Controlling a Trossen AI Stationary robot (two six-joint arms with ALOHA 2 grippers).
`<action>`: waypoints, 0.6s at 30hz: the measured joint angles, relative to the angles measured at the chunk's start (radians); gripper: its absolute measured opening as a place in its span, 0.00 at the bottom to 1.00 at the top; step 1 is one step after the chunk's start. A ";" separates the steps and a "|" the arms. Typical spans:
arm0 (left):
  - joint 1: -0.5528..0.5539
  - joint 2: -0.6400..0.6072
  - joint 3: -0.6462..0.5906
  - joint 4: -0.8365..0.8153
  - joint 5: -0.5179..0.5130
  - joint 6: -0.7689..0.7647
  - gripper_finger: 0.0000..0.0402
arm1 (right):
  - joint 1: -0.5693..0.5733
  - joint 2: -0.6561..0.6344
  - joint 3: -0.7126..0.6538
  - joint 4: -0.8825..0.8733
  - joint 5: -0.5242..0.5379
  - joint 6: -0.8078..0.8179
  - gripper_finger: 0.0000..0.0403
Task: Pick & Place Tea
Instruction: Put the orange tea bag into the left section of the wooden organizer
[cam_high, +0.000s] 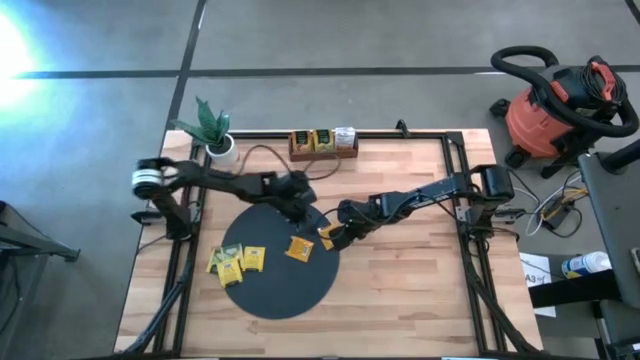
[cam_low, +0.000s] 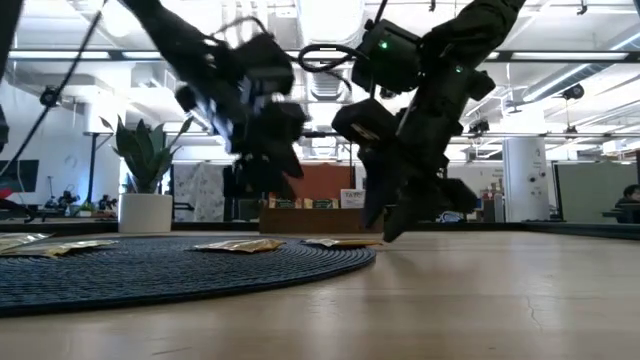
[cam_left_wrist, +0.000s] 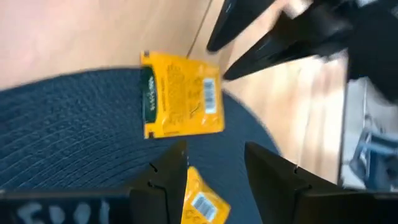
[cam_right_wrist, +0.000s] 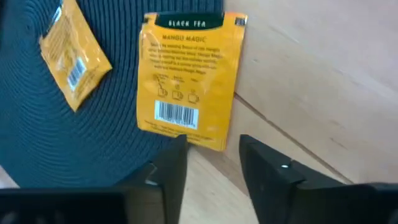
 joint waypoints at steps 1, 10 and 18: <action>0.001 0.032 0.020 -0.019 0.018 0.018 0.38 | -0.001 0.000 -0.004 0.007 0.002 0.000 0.39; -0.016 0.182 0.068 -0.048 0.074 0.092 0.38 | -0.002 -0.006 -0.070 0.099 -0.010 0.024 0.45; -0.016 0.196 0.070 0.028 0.059 0.059 0.38 | -0.005 -0.002 -0.081 0.187 -0.015 0.039 0.42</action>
